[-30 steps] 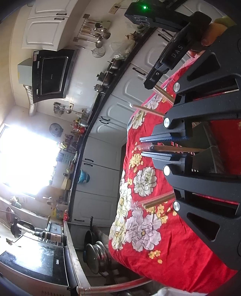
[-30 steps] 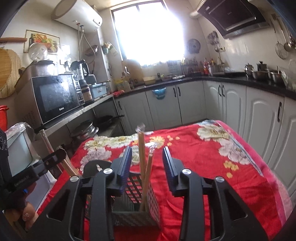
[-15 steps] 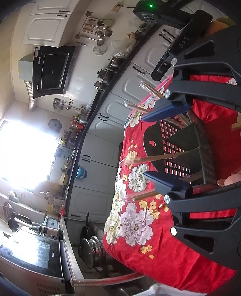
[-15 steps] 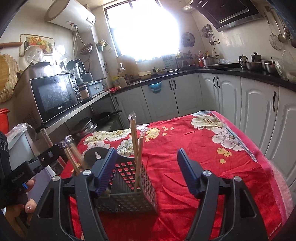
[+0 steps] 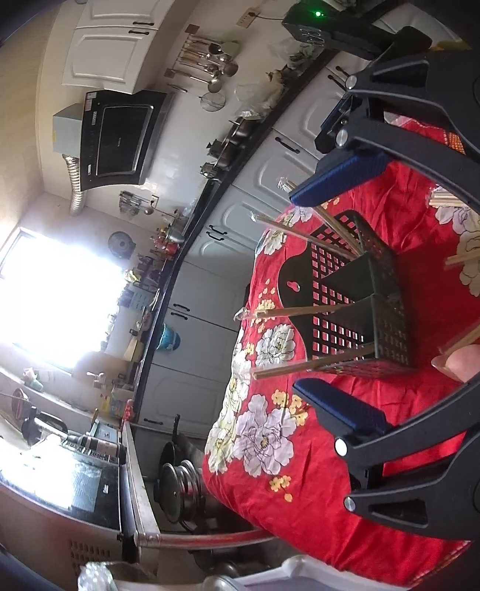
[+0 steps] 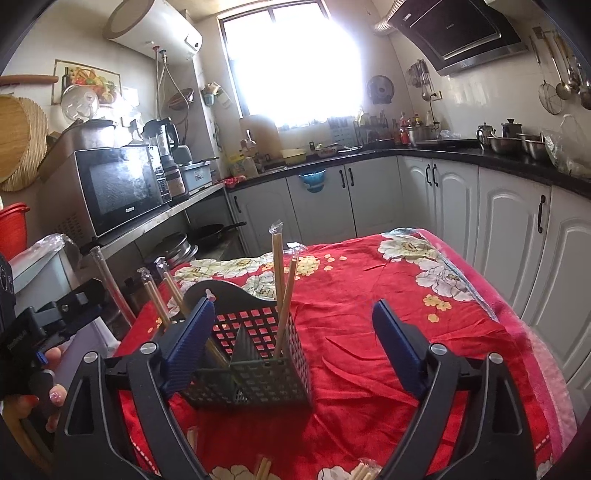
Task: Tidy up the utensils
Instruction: 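Pull both grippers back from the caddy toward the loose chopsticks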
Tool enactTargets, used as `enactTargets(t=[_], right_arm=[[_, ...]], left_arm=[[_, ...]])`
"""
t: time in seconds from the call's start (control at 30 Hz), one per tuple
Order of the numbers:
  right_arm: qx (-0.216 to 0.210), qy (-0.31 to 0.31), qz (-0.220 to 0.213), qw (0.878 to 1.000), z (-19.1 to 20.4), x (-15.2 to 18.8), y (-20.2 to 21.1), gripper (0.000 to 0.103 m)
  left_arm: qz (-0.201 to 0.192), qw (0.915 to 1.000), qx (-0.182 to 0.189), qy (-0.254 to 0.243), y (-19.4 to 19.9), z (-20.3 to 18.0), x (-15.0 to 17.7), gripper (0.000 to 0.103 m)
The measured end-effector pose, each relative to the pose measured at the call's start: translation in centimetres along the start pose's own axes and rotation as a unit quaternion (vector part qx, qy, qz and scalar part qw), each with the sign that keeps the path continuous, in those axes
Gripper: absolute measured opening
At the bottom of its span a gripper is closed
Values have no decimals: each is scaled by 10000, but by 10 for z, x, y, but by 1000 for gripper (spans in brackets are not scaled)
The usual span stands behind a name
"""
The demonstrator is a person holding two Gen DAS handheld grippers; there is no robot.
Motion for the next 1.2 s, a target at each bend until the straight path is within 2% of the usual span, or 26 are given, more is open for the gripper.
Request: enactTargets(t=[0.13,0.47,1.2], right_arm=[[54,61,14,10000,1,5,6,86],[41,164,69,9998,10,18,14,86],[75,475,496,9976,24,57,19,87]], left_arm=[[-38,10000,44,66,10,2,7,92],[-123,9998,89,130,25,8,22,92],[252,9989,-11,393,31,41,63,92]])
Point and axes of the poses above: each gripper's, at about its wrist camera, not at the fingertips, and y roughly against the way its jaws point, z to its left, x to its underside, the point moved 6 cm from there along -y, roughly the way its jaws point, and after that the axes turned 11 degrees about z, right-handed, at the moved point
